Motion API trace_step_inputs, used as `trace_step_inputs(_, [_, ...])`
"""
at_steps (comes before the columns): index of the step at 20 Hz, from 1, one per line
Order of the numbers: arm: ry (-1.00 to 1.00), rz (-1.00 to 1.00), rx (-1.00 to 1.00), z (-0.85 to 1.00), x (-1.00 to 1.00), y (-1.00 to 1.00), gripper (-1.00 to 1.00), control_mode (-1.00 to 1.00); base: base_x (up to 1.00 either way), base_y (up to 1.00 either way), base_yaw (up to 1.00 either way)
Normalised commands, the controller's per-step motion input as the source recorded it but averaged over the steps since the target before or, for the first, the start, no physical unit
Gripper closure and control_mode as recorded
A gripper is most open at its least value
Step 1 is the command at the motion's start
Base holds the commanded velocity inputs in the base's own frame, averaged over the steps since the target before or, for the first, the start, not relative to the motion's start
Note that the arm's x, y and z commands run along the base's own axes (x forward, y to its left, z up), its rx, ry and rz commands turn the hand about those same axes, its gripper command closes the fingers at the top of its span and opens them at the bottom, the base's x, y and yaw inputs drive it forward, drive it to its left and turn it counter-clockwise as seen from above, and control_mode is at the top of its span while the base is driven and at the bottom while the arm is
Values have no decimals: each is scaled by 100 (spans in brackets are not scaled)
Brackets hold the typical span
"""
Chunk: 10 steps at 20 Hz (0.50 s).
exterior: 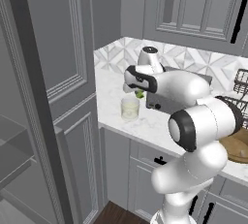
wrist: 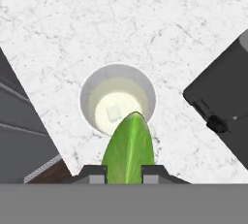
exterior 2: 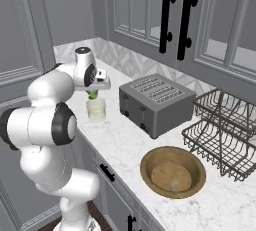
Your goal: Grab a lemon wedge from the fridge and one ice cube from the ice bowl, and put them in the glass of lemonade.
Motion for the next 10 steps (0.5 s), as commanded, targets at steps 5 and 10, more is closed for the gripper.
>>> trace_step_inputs(5, [0,0,0,0,42,10,100,-100,0,0,0])
trace_step_inputs(10, [0,0,0,-16,14,1,100,-100,0,0,0])
